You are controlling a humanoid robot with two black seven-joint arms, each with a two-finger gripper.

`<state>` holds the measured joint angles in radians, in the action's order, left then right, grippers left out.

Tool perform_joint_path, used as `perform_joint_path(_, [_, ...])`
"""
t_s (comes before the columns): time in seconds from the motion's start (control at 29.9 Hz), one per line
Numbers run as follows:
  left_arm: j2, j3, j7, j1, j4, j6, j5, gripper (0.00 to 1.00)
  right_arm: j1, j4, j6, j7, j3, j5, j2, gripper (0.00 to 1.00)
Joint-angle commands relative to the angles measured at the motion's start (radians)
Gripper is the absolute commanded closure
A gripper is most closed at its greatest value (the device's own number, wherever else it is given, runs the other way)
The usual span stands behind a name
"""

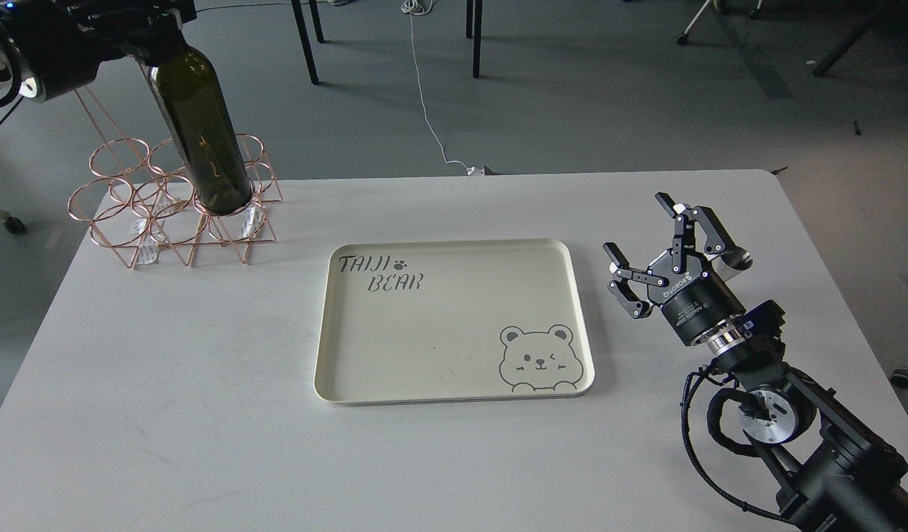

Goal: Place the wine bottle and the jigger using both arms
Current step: 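Lower the bottle into a slot of the copper rack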

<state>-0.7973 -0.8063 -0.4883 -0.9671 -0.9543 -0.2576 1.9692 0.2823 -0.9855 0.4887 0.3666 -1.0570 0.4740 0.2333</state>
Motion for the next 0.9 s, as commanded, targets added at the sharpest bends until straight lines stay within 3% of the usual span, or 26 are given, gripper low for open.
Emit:
perform_joint_path(0.0, [0.001, 0.001, 0.0, 0.008, 0.0, 0.009, 0.0, 0.74, 0.0, -0.001, 0.0, 0.0, -0.001, 0.0, 0.003, 0.01])
perform_joint_path(0.87, [0.033, 0.001, 0.0, 0.116, 0.035, 0.054, -0.013, 0.67, -0.006, -0.002, 0.0, 0.0, 0.0, 0.0, 0.003, 0.01])
